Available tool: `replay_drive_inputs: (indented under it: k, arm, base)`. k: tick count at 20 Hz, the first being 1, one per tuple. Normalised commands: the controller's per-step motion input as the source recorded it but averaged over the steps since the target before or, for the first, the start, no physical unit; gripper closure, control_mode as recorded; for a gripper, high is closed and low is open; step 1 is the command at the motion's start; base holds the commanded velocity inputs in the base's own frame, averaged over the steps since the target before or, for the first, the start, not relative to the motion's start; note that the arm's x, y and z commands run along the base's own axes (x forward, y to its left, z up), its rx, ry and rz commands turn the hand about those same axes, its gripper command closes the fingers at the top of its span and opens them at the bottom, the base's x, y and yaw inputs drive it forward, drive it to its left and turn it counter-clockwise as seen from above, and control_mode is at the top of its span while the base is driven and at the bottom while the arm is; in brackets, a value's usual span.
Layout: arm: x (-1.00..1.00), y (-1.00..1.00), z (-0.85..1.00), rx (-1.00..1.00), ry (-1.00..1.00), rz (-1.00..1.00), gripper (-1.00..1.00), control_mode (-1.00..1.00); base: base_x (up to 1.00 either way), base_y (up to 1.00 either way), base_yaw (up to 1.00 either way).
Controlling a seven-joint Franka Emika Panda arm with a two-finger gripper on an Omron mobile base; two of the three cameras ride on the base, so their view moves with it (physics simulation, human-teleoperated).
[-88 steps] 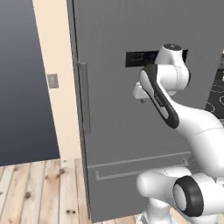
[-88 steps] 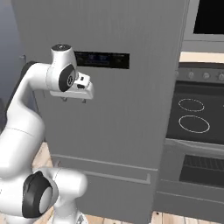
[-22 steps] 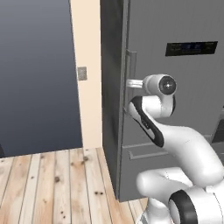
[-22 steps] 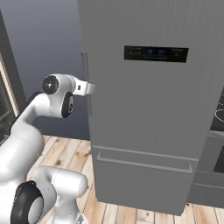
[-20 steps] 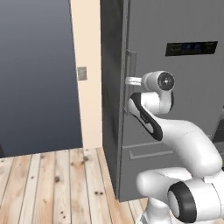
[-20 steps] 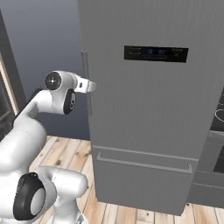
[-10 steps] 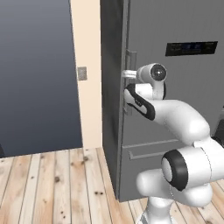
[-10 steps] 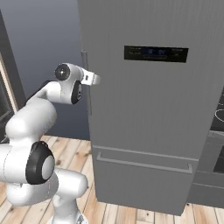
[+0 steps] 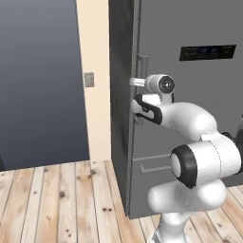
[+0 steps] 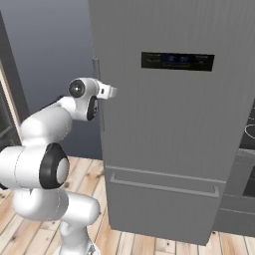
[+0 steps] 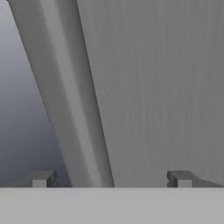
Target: Retrieve the sausage and cheese from the fridge and place them on the cutting board on the counter.
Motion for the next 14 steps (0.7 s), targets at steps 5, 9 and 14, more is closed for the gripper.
replay_drive_inputs:
  k: [5, 9, 14]
  arm:
    - [0.51, 0.00, 0.00, 0.00, 0.01, 0.00, -1.00, -1.00]
    - [0.52, 0.00, -0.04, 0.00, 0.00, 0.00, -1.00, -1.00]
    - [0.07, 0.00, 0.00, 0.00, 0.00, 0.00, 1.00, -1.00]
  base:
    - [0.00, 0.00, 0.00]
    - [0.00, 0.00, 0.00]
    - [0.00, 0.00, 0.00]
